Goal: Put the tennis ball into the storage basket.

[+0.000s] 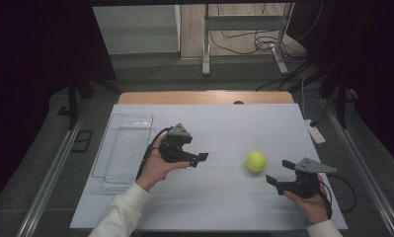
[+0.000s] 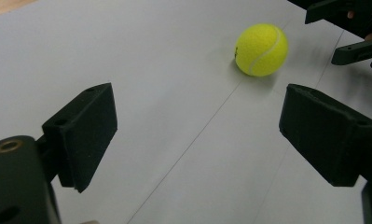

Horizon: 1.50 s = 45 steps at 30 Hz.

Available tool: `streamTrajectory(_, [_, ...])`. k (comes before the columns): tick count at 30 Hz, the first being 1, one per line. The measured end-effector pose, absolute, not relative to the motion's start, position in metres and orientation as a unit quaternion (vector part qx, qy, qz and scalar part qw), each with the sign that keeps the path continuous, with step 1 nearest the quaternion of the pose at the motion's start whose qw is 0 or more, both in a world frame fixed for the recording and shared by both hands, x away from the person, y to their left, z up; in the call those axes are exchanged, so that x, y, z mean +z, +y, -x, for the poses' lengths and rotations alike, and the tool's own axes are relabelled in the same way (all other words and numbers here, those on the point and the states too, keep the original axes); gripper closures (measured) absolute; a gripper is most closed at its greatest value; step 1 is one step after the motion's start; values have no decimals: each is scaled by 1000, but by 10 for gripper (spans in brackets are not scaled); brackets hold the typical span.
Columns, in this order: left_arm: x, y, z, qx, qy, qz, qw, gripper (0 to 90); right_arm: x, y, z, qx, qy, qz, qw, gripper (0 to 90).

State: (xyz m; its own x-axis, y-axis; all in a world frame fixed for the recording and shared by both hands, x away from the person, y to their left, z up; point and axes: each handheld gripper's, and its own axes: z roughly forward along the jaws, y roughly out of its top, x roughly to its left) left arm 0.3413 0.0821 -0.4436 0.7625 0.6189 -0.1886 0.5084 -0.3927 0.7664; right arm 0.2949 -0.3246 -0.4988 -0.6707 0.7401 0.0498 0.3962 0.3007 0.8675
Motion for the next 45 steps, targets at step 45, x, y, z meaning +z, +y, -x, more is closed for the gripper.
streamTrajectory(45, [-446, 50, -355, 49, 313, -847, 427, 121, -499, -326, -295, 468, 785, -363, 183, 114])
